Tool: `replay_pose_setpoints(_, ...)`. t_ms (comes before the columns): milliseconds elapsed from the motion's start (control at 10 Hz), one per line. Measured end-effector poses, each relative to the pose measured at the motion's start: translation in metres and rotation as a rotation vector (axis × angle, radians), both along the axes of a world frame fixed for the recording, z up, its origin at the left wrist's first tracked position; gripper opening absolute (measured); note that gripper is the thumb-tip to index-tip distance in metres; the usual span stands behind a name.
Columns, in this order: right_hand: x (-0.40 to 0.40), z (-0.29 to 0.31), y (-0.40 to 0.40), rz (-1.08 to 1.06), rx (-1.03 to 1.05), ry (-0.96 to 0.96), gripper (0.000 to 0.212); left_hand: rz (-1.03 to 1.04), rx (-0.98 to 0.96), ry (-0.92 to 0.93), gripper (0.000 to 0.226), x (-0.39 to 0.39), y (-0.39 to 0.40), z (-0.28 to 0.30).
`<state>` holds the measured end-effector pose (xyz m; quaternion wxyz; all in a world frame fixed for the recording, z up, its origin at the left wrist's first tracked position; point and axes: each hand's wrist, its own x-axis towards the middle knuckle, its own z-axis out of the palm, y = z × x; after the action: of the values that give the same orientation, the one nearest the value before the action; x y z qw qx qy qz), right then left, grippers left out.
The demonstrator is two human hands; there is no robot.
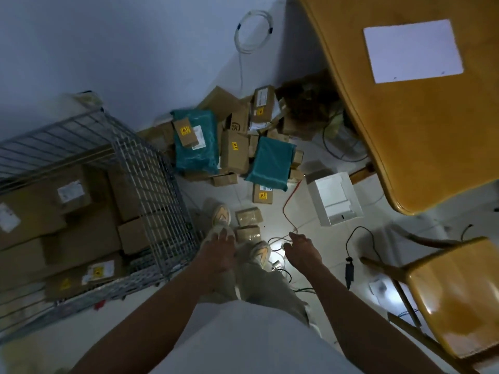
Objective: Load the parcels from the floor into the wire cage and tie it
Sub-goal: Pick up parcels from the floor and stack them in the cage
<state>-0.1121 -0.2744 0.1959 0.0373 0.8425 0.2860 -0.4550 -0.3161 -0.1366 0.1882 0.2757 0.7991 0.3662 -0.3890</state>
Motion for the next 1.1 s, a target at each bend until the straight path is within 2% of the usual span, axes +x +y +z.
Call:
replay_pose_setpoints(100,0.007,-0.006,0.023,0.040,-0.053,-0.013,0.049,-0.041,-0.010,0.023,0.066,-0.001,0.030,-0.013)
replay_pose_setpoints(200,0.016,-0.008,0.056,0.141,-0.056,-0.035,0.050,-0.014,-0.014,-0.016,0.068,0.006,0.060,-0.019)
replay_pose_setpoints(300,0.025,-0.010,0.100,0.156,-0.048,-0.052,0.052,0.027,-0.037,-0.045,0.072,0.020,0.097,-0.025)
replay_pose_setpoints(400,0.036,-0.016,0.153,0.230,-0.043,-0.081,0.049,0.020,-0.023,-0.083,0.064,0.041,0.136,-0.026)
replay_pose_setpoints(500,0.052,-0.037,0.211,0.237,-0.030,-0.075,0.051,0.161,-0.038,-0.112,0.052,0.060,0.176,-0.042)
replay_pose_setpoints(600,0.065,-0.078,0.262,0.209,-0.033,-0.062,0.051,0.264,-0.132,-0.118,0.051,0.077,0.214,-0.082)
replay_pose_setpoints(700,0.070,-0.135,0.303,0.174,-0.019,-0.010,0.051,0.362,-0.142,-0.103,0.051,0.082,0.237,-0.141)
replay_pose_setpoints(900,0.074,-0.278,0.345,0.176,-0.024,0.113,0.050,0.520,-0.135,-0.100,0.038,0.108,0.259,-0.285)
replay_pose_setpoints(1000,0.083,-0.346,0.353,0.163,-0.053,0.130,0.052,0.587,-0.069,-0.107,0.044,0.131,0.278,-0.360)
replay_pose_setpoints(1100,0.100,-0.407,0.361,0.247,-0.033,0.168,0.041,0.723,-0.002,-0.117,0.054,0.152,0.295,-0.418)
